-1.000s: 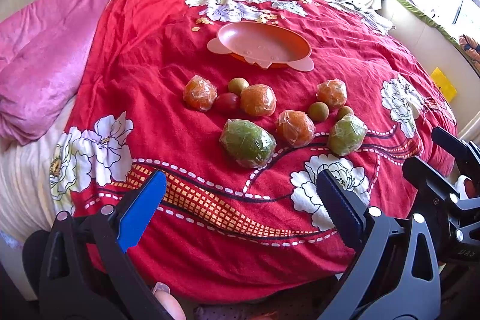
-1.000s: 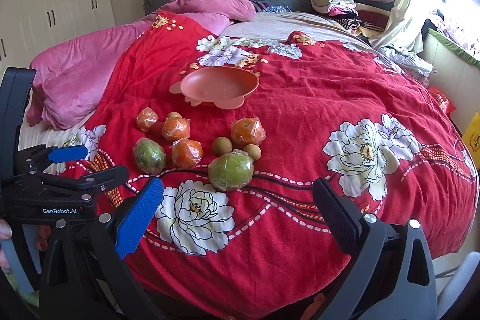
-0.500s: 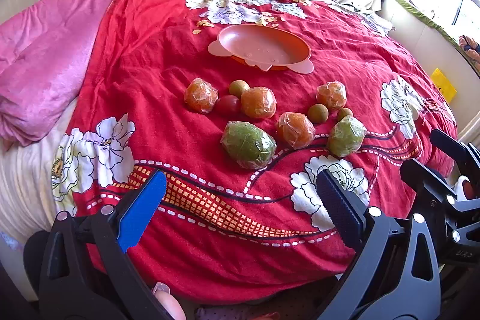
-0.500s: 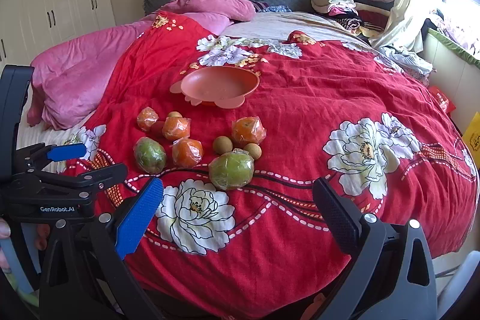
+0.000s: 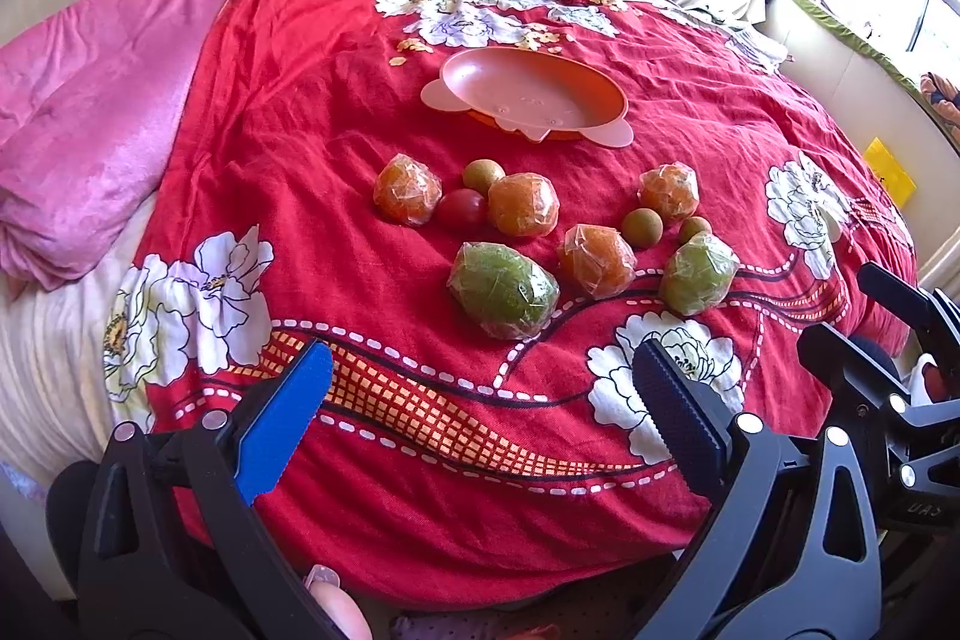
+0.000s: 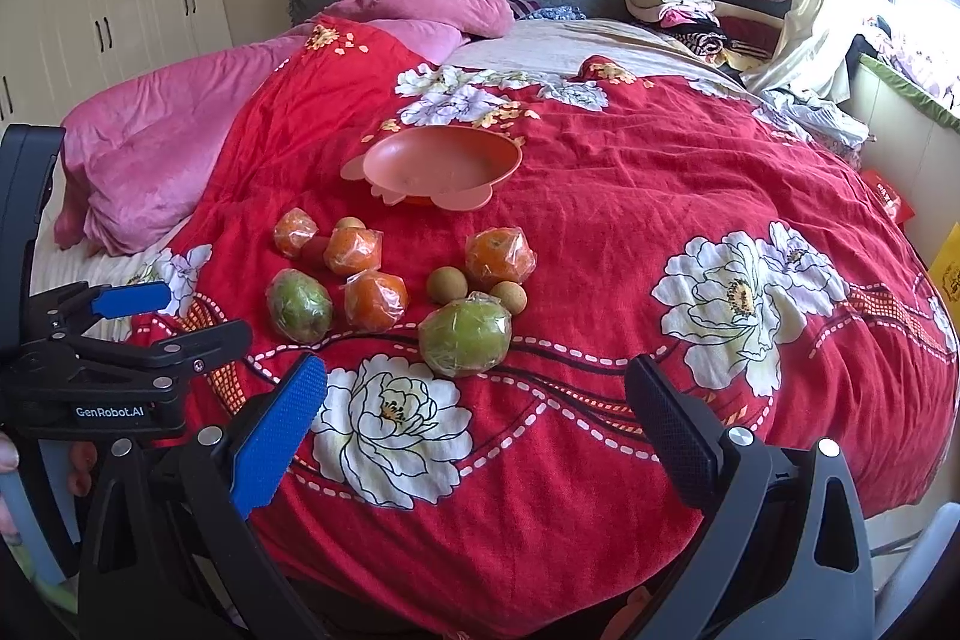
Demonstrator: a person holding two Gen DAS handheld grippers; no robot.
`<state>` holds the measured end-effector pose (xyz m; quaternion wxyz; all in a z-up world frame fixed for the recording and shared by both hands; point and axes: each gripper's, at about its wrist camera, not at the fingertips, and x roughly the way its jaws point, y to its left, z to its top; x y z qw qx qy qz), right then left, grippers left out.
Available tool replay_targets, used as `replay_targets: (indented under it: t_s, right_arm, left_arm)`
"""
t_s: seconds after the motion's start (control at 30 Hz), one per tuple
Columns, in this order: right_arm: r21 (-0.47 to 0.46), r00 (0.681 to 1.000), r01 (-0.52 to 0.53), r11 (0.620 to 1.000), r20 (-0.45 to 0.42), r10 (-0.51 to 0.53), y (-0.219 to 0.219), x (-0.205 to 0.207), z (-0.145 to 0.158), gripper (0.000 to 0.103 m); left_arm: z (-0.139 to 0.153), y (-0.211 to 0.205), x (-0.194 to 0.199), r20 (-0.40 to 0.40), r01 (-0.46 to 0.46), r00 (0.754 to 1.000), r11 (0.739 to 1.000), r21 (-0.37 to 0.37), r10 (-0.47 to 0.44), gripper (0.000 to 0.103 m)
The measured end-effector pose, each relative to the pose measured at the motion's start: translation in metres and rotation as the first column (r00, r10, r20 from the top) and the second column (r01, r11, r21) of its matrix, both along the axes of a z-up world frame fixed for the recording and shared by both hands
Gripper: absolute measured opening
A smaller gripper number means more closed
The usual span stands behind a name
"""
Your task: Organize fruits
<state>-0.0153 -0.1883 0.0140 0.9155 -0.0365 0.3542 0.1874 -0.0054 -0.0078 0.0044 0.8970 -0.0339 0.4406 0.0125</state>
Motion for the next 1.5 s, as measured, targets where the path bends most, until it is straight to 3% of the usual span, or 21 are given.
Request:
replay_targets:
  t_s: [0.37, 0.77, 0.97, 1.07, 1.13, 1.17, 1.23, 1.27, 1.4, 1.5]
  right_arm:
    - [0.016, 1.0, -0.006, 1.0, 0.001, 0.006, -0.002, 0.004, 0.0, 0.099]
    - [-0.011, 0.993, -0.038, 0.999, -0.116, 0.036, 0.009, 0.045, -0.032, 0.099]
    - [-0.012, 0.984, -0.042, 0.999, -0.171, 0.039, 0.009, 0.067, -0.05, 0.099]
    - [-0.018, 0.984, -0.053, 0.998, -0.172, 0.049, 0.011, 0.072, -0.052, 0.097]
    - [-0.019, 0.982, -0.057, 0.998, -0.179, 0.053, 0.012, 0.072, -0.054, 0.088]
    - [-0.017, 0.981, -0.066, 0.998, -0.184, 0.062, 0.013, 0.073, -0.055, 0.073]
    - [-0.019, 0.981, -0.077, 0.997, -0.179, 0.072, 0.015, 0.073, -0.055, 0.07]
    - [-0.014, 0.981, -0.087, 0.996, -0.176, 0.083, 0.016, 0.073, -0.055, 0.064]
    - [-0.003, 0.976, -0.128, 0.992, -0.181, 0.126, 0.023, 0.076, -0.055, 0.051]
    - [-0.026, 0.975, -0.138, 0.99, -0.18, 0.131, 0.029, 0.077, -0.058, 0.049]
  left_arm:
    - [-0.003, 0.002, 0.002, -0.002, -0.002, 1.0, 1.0, -0.008, 0.002, 0.094]
    - [-0.026, 0.011, 0.035, -0.083, 0.031, 0.996, 1.0, 0.005, -0.03, 0.094]
    - [-0.03, 0.009, 0.049, -0.087, 0.07, 0.994, 0.997, 0.011, -0.069, 0.094]
    - [-0.032, 0.006, 0.054, -0.091, 0.093, 0.992, 0.996, 0.012, -0.091, 0.089]
    - [-0.035, 0.005, 0.058, -0.1, 0.107, 0.989, 0.994, 0.008, -0.106, 0.083]
    - [-0.036, 0.005, 0.059, -0.102, 0.11, 0.989, 0.994, 0.007, -0.109, 0.078]
    - [-0.037, 0.003, 0.061, -0.103, 0.125, 0.987, 0.992, 0.002, -0.124, 0.069]
    - [-0.038, 0.002, 0.062, -0.107, 0.135, 0.985, 0.991, -0.004, -0.134, 0.065]
    - [-0.041, -0.001, 0.065, -0.112, 0.156, 0.981, 0.988, -0.019, -0.157, 0.06]
    - [-0.045, -0.001, 0.068, -0.118, 0.162, 0.979, 0.986, -0.027, -0.164, 0.058]
